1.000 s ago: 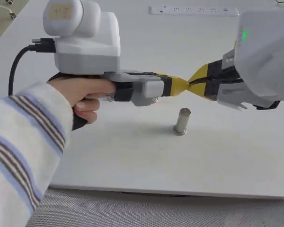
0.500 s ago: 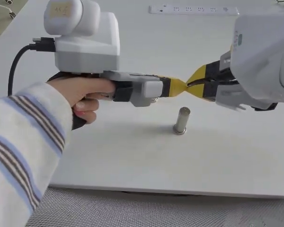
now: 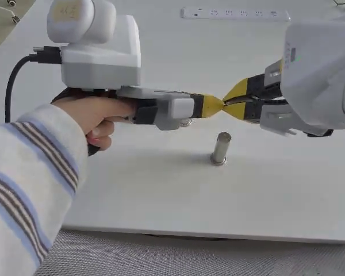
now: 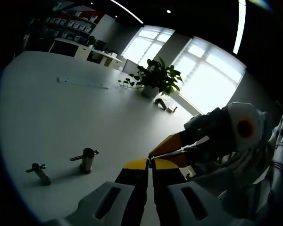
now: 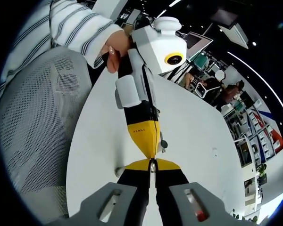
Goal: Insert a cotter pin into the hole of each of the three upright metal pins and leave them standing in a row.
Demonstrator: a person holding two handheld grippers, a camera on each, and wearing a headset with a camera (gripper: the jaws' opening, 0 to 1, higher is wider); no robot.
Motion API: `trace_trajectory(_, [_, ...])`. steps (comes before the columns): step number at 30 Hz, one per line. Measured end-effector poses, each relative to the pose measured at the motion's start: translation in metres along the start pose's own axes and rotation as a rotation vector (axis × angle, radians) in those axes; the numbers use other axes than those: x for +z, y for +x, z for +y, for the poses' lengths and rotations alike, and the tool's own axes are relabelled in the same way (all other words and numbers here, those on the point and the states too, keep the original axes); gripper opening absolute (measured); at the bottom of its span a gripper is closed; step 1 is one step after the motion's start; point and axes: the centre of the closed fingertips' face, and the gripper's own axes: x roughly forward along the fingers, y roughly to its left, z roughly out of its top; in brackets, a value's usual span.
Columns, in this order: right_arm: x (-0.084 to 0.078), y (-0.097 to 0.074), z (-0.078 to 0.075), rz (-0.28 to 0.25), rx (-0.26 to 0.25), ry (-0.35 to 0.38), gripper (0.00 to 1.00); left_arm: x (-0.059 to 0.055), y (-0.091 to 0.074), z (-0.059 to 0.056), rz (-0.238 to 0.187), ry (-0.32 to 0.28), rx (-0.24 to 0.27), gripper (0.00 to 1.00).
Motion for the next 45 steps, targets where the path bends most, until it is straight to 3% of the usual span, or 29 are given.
trace_trajectory(3, [0.001, 0.002, -0.001, -0.001, -0.010, 0.008, 0.01, -0.002, -0.001, 0.001, 0.005, 0.014, 0.008, 0.00])
trace_trajectory(7, [-0.004, 0.004, 0.002, 0.005, 0.010, 0.032, 0.21, -0.004, -0.004, -0.001, 0.014, 0.039, 0.005, 0.00])
trace_trajectory(12, [-0.013, 0.004, 0.008, 0.005, 0.055, 0.118, 0.20, -0.004, -0.009, -0.004, 0.018, 0.101, -0.007, 0.00])
trace_trajectory(17, [-0.010, 0.001, 0.013, -0.070, 0.102, 0.288, 0.17, -0.003, -0.014, -0.010, 0.009, 0.243, -0.029, 0.00])
trace_trajectory(24, [-0.009, -0.001, 0.016, -0.106, 0.155, 0.392, 0.13, -0.004, -0.016, -0.021, 0.015, 0.433, -0.078, 0.00])
trace_trajectory(26, [-0.007, -0.001, 0.018, -0.118, 0.162, 0.405, 0.13, -0.006, -0.016, -0.024, 0.026, 0.472, -0.092, 0.00])
trace_trajectory(27, [-0.006, -0.001, 0.019, -0.120, 0.166, 0.409, 0.13, -0.006, -0.015, -0.025, 0.027, 0.520, -0.096, 0.00])
trace_trajectory(31, [-0.001, -0.001, 0.025, -0.125, 0.179, 0.408, 0.12, -0.009, -0.015, -0.028, 0.038, 0.552, -0.113, 0.00])
trace_trajectory(38, [-0.001, -0.003, 0.030, -0.128, 0.200, 0.402, 0.00, -0.010, -0.015, -0.029, 0.042, 0.577, -0.133, 0.00])
trace_trajectory(42, [0.001, -0.005, 0.033, -0.136, 0.211, 0.401, 0.00, -0.012, -0.015, -0.030, 0.051, 0.587, -0.142, 0.00])
trace_trajectory(45, [0.000, -0.006, 0.037, -0.127, 0.226, 0.384, 0.00, -0.016, -0.013, -0.029, 0.073, 0.635, -0.139, 0.00])
